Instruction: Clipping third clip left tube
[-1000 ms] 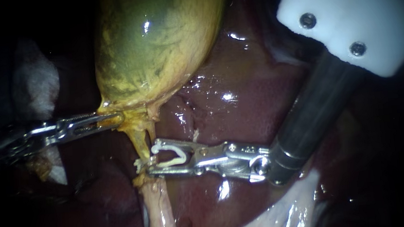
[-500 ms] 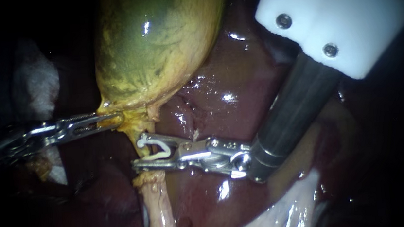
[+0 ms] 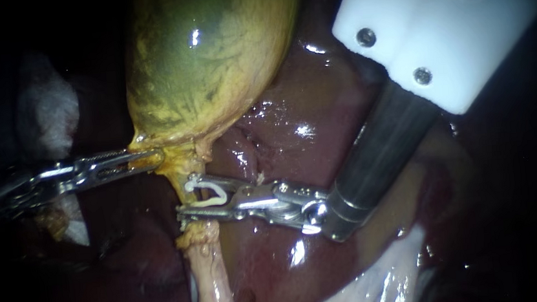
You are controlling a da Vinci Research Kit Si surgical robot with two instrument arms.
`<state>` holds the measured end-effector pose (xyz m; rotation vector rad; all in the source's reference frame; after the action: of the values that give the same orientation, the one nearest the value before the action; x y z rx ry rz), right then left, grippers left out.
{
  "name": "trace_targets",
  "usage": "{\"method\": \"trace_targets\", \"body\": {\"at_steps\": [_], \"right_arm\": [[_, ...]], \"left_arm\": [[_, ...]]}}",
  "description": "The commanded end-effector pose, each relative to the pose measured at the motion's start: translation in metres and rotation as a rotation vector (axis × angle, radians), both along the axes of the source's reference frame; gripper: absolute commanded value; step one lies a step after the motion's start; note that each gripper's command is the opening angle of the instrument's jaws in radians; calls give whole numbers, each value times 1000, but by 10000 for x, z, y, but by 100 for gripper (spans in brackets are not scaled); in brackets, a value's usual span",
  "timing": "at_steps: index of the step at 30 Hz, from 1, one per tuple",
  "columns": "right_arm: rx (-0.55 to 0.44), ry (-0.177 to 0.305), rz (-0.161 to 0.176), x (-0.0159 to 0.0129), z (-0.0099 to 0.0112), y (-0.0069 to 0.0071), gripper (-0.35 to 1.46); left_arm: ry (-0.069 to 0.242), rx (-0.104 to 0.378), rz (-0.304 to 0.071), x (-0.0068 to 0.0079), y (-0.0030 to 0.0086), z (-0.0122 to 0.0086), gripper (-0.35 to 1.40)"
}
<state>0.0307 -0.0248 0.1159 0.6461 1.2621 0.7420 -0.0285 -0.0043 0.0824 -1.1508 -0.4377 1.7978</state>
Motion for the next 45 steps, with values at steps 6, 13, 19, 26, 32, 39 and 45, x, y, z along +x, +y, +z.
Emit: {"method": "trace_targets", "body": {"at_steps": [6, 13, 19, 26, 32, 39, 45], "right_arm": [[14, -3, 4, 9, 11, -1, 49], [31, -31, -10, 13, 22, -2, 49], [42, -49, -18, 16, 36, -9, 49], [49, -62, -28, 13, 42, -7, 50], [55, -67, -22, 10, 40, 5, 50], [60, -69, -18, 4, 40, 16, 50], [72, -79, -18, -2, 47, 21, 51]], "left_arm": [[0, 0, -1, 0, 0, 0, -35], [-1, -6, 1, -1, 0, 0, -35], [-1, -6, 1, -1, 0, -1, -35], [-1, -5, 0, -1, 0, -2, -35], [-1, -5, 0, -1, 0, -2, -35], [0, -10, 3, -1, 0, -3, -35], [-1, -9, 3, -1, 0, -4, -35]]}}
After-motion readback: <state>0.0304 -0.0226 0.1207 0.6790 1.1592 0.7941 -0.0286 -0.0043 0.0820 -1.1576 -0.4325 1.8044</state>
